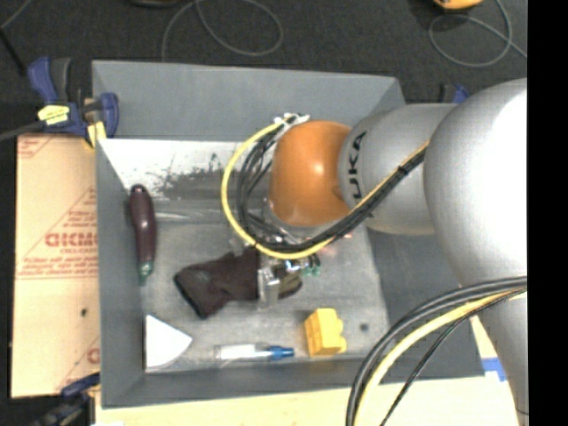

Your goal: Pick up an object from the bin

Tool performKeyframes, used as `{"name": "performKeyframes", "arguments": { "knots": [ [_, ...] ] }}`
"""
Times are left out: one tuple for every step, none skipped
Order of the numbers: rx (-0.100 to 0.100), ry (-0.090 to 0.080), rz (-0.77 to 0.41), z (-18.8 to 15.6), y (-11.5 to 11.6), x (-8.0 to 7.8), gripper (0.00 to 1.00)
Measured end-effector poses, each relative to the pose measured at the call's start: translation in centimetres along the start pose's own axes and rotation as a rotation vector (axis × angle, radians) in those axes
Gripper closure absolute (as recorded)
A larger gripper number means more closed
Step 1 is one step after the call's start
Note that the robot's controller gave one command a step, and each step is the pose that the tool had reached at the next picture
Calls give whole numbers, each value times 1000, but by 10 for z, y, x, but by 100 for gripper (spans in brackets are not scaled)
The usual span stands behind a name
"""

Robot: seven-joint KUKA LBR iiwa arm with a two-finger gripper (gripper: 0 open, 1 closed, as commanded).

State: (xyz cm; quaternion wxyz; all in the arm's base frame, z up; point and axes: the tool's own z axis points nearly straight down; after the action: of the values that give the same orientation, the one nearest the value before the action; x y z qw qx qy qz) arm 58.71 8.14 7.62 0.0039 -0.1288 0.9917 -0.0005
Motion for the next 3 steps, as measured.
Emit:
{"name": "performKeyframes", "arguments": {
  "knots": [
    [-2,-7,214,4,-16,2,100],
    [-2,-7,214,4,-16,2,100],
    [-2,-8,214,3,-16,2,100]
  ]
}}
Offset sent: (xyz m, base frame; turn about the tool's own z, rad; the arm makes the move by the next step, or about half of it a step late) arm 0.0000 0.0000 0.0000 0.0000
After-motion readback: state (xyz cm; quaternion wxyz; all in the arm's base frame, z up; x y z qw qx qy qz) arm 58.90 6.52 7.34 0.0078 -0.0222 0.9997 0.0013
